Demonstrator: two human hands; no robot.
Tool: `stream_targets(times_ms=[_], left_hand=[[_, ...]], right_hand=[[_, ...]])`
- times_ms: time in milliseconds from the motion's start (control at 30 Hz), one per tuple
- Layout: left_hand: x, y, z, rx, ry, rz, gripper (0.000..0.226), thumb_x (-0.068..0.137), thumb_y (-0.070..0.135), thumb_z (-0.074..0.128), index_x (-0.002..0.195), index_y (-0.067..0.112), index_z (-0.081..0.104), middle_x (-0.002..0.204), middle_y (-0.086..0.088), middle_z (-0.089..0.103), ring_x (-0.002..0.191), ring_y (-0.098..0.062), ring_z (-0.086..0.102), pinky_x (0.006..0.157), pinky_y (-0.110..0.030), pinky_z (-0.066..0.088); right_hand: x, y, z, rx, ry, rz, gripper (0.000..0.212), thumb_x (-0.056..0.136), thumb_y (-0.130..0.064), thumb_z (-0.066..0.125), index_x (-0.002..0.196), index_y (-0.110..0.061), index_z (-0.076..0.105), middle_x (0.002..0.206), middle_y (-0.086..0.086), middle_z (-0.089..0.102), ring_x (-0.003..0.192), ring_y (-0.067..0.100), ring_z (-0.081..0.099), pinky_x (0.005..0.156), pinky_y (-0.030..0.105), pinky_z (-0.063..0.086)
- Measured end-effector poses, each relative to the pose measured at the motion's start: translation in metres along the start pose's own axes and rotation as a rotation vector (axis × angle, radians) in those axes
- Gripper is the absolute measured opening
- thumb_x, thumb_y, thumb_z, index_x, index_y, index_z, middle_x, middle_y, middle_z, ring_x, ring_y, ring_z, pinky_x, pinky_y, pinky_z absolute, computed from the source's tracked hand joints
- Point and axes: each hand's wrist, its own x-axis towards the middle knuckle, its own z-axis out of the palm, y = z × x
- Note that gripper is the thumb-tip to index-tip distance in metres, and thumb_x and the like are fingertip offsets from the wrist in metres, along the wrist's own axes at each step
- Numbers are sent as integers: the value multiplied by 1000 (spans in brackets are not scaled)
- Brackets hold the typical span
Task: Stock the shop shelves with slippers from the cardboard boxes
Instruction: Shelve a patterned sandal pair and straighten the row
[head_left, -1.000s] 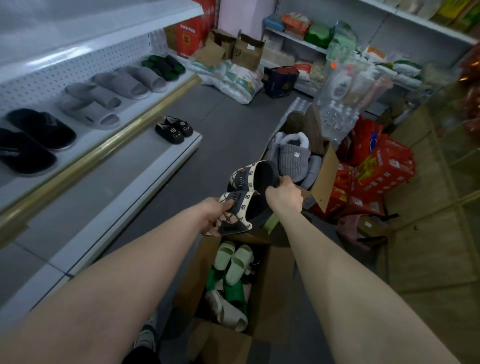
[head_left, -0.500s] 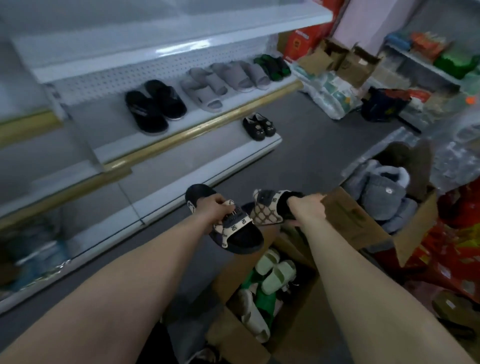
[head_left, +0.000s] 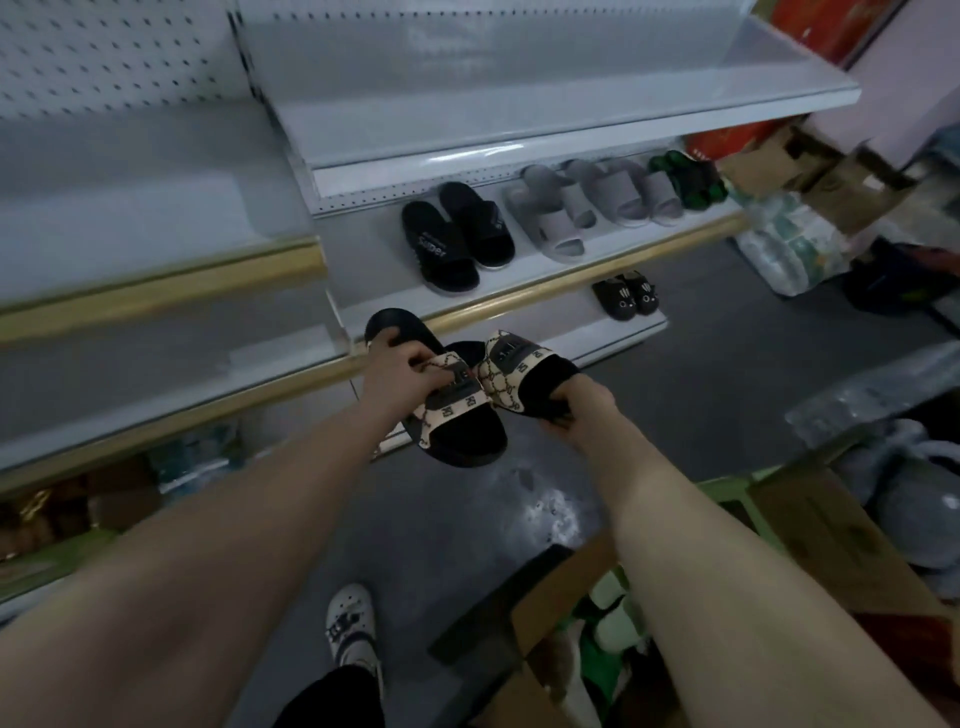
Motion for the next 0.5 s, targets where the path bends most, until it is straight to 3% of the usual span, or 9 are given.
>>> stream_targets(times_ms=[67, 167, 233, 333, 433, 500], left_hand=[[19, -19, -22, -17, 31, -7, 21, 75, 28, 81, 77, 34, 61, 155, -6, 19, 135, -30, 34, 110, -41, 35], [44, -46, -51, -73, 36, -77, 23, 78, 24, 78, 73, 36, 59, 146, -16, 33, 110, -31, 53, 91, -40, 50], [58, -60, -66, -89, 44, -100, 20, 81, 23, 75, 80, 32, 57, 135, -18, 42, 99, -34, 57, 72, -39, 52], [74, -73, -81, -163, 27, -137, 17, 87, 18, 69, 86, 21, 52, 105, -14, 55, 80, -28, 54, 53, -28, 37], [90, -81, -87, -226, 36, -176, 16, 89, 16, 67, 93, 16, 52, 92, -9, 56, 82, -25, 54, 61, -32, 41], [101, -87, -88, -230, 37, -182, 20, 87, 18, 70, 99, 15, 53, 96, -8, 59, 87, -29, 58, 70, -39, 49]], right_hand=[[7, -3, 35, 59, 20, 83, 39, 89, 10, 55, 127, 6, 49, 106, 27, 59, 78, 37, 61, 36, 39, 50], [15, -11, 84, 59, 7, 97, 45, 83, 16, 60, 126, 8, 50, 86, 24, 56, 64, 32, 53, 27, 35, 44], [24, -13, 109, 122, 3, 109, 49, 79, 17, 64, 125, 5, 50, 81, 25, 55, 67, 33, 55, 30, 34, 47], [28, -16, 136, 148, -66, 96, 51, 80, 13, 65, 128, 3, 48, 88, 23, 59, 77, 33, 60, 51, 37, 56], [43, -18, 157, 153, -83, 89, 39, 87, 9, 60, 123, 0, 50, 82, 18, 56, 72, 29, 56, 71, 37, 56], [57, -21, 173, 76, -76, 99, 39, 88, 3, 60, 126, 1, 51, 82, 15, 56, 65, 23, 52, 68, 31, 53]])
